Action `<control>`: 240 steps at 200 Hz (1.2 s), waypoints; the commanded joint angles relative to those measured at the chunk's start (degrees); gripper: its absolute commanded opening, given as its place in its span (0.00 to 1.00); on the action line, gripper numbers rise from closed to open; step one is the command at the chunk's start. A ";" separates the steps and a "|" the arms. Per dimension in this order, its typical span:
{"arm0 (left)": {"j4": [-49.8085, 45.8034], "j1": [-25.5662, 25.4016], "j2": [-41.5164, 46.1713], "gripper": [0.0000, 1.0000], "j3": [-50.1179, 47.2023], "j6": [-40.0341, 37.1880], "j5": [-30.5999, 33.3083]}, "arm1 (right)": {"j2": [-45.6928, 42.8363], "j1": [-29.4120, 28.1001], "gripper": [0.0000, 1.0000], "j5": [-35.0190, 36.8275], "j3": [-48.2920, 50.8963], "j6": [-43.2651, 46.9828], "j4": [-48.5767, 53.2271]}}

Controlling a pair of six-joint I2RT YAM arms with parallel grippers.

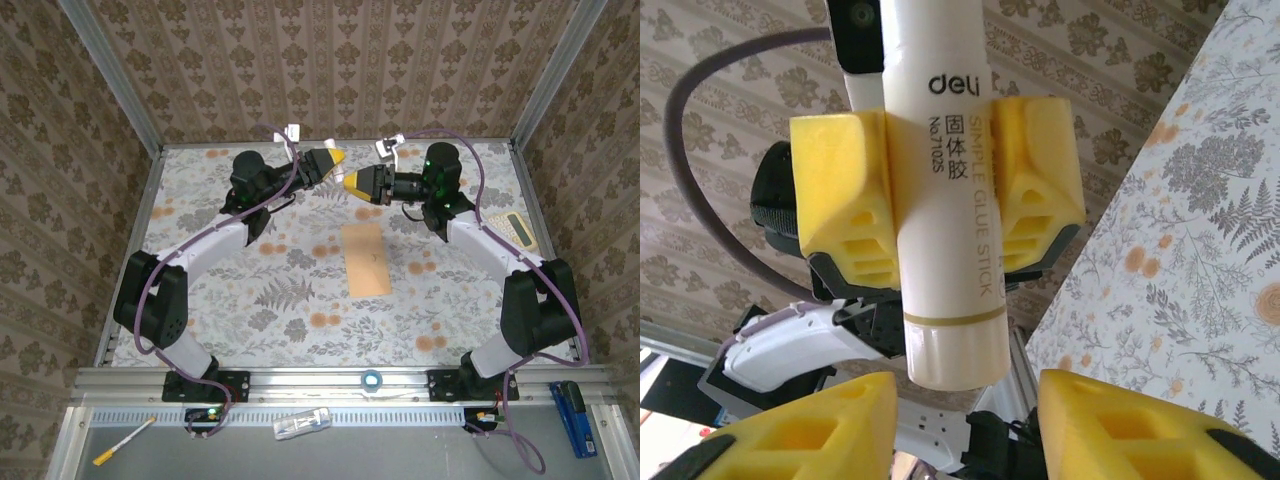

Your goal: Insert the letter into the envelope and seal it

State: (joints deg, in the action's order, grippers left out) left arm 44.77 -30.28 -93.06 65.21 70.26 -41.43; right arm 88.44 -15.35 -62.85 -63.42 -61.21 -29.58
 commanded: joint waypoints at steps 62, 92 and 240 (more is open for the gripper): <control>4.80 0.14 -0.56 0.00 -0.61 1.44 -0.75 | 2.11 -0.35 0.43 0.39 -2.59 -2.52 -3.73; 5.08 -0.04 -0.55 0.00 -0.60 1.62 -0.60 | 2.93 -0.60 0.48 0.71 -3.15 -2.81 -4.20; 5.67 -0.13 -1.26 0.00 -0.51 2.86 0.16 | 3.89 -1.56 0.40 -0.89 -3.34 -2.98 -4.93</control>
State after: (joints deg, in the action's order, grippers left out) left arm 47.18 -30.33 -94.15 64.84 72.31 -41.34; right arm 92.86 -16.56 -62.43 -66.32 -64.90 -34.30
